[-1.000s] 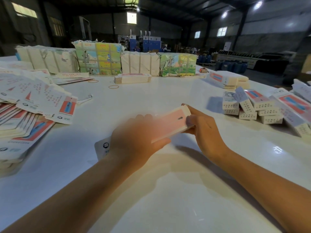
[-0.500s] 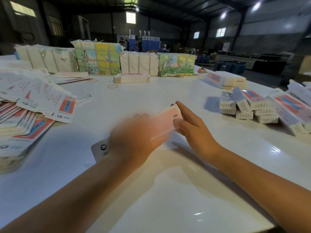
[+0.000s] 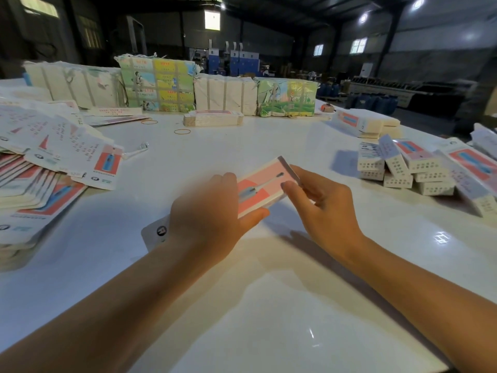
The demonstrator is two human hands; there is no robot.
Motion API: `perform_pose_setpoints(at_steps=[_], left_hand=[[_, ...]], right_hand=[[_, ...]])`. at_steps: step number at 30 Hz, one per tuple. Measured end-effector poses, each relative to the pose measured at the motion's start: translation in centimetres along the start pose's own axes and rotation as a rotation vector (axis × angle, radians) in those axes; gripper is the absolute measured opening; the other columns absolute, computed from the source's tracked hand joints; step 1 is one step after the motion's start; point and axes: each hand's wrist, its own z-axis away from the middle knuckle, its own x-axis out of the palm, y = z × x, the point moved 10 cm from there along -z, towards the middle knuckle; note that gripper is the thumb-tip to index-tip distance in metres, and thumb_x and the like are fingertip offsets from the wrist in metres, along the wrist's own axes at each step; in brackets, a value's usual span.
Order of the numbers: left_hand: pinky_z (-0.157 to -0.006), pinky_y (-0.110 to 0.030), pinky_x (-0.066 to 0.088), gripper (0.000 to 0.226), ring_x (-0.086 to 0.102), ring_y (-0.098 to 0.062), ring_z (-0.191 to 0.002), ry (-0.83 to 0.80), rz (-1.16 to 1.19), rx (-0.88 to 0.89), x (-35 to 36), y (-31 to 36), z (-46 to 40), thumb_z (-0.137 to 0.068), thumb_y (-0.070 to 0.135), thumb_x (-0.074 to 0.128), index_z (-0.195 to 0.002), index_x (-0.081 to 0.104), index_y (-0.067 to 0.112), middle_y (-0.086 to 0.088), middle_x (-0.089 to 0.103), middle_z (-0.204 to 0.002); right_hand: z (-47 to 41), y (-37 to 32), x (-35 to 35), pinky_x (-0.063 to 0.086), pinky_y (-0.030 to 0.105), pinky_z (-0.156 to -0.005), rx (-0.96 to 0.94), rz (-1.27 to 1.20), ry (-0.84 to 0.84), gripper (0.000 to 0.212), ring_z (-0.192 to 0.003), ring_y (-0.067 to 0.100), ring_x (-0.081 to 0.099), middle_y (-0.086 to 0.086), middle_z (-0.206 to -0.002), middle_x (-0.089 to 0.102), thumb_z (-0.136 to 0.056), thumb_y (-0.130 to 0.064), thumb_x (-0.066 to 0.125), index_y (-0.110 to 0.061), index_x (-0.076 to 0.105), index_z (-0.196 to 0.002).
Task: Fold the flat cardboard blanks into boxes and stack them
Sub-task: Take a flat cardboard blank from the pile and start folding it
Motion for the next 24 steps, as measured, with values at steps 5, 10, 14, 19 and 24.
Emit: perform_pose_setpoints(at_steps=[5, 10, 14, 19, 24], left_hand=[[-0.045, -0.028, 0.046, 0.073, 0.058, -0.028, -0.053, -0.007, -0.05, 0.027, 0.1, 0.2, -0.1, -0.079, 0.066, 0.032, -0.09, 0.063, 0.001, -0.012, 0.062, -0.071], [-0.045, -0.025, 0.043, 0.071, 0.057, -0.025, -0.051, -0.013, -0.093, 0.073, 0.4, 0.6, -0.1, -0.079, 0.064, 0.034, -0.089, 0.065, 0.001, -0.011, 0.063, -0.07], [-0.046, -0.029, 0.047, 0.071, 0.058, -0.029, -0.051, -0.042, -0.112, 0.126, 1.1, 1.0, -0.2, -0.077, 0.064, 0.035, -0.089, 0.064, 0.0, -0.013, 0.063, -0.07], [-0.047, -0.033, 0.05, 0.087, 0.059, -0.031, -0.051, -0.021, -0.106, 0.159, 1.9, 0.5, 0.2, -0.083, 0.073, 0.021, -0.094, 0.063, -0.001, -0.016, 0.063, -0.073], [-0.045, -0.035, 0.05, 0.093, 0.06, -0.031, -0.052, -0.004, -0.062, 0.149, 1.9, 0.2, 0.0, -0.082, 0.076, 0.011, -0.097, 0.062, 0.0, -0.015, 0.064, -0.076]], right_hand=[[-0.7, 3.3, -0.7, 0.058, 0.032, -0.073, 0.273, -0.295, 0.075, 0.031, -0.081, 0.023, 0.069, 0.0, -0.079, 0.074, -0.095, -0.015, 0.053, -0.027, 0.074, -0.075], [-0.7, 3.9, -0.5, 0.058, 0.03, -0.07, 0.304, -0.316, 0.057, 0.029, -0.079, 0.02, 0.071, -0.001, -0.083, 0.074, -0.09, -0.003, 0.054, -0.025, 0.072, -0.084], [-0.6, 4.7, 0.0, 0.059, 0.035, -0.074, 0.383, -0.327, 0.021, 0.034, -0.078, 0.019, 0.07, -0.003, -0.08, 0.074, -0.09, 0.003, 0.051, -0.023, 0.073, -0.09], [-0.2, 5.6, 0.2, 0.057, 0.037, -0.076, 0.522, -0.4, 0.017, 0.026, -0.076, 0.021, 0.065, 0.013, -0.086, 0.069, -0.09, 0.006, 0.05, -0.001, 0.069, -0.107], [-0.1, 5.9, 0.1, 0.058, 0.031, -0.073, 0.524, -0.484, 0.033, 0.031, -0.072, 0.016, 0.066, 0.004, -0.08, 0.071, -0.093, 0.005, 0.045, -0.01, 0.07, -0.106]])
